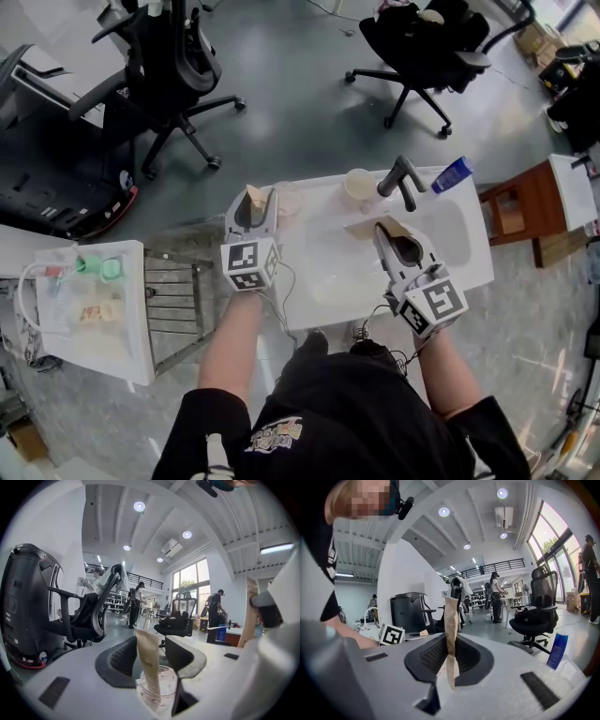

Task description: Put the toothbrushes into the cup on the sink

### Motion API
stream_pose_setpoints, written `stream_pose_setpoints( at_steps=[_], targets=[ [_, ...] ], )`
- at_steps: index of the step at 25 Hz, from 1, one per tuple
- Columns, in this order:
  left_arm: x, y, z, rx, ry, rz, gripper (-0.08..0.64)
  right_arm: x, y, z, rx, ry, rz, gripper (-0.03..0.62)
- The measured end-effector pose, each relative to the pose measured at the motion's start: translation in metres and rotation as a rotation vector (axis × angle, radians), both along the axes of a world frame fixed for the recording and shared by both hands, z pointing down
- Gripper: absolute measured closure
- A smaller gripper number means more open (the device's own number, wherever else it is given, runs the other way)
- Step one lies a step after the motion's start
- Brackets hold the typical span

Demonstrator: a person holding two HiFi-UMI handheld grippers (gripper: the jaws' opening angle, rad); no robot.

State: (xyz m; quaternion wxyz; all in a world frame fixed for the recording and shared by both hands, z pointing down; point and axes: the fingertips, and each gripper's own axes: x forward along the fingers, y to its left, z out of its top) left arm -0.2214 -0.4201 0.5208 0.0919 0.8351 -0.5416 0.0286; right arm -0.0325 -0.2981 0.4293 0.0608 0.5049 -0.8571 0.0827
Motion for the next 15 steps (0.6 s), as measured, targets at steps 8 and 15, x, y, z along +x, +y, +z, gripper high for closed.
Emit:
stream_pose_setpoints(
  at_steps=[8, 15],
  targets=[
    [-0.008, 0.012, -0.029, 0.057, -0.029, -0.043, 0.374, 0.004, 0.005, -0.011, 0.033, -0.028, -0.020, 0.557],
    [-0.009, 0.032, -0.068, 0.130, -0.044, -0.090, 0.373, 0.014, 0.014, -0.023, 0.056, -0.053, -0.050, 0.557]
  ],
)
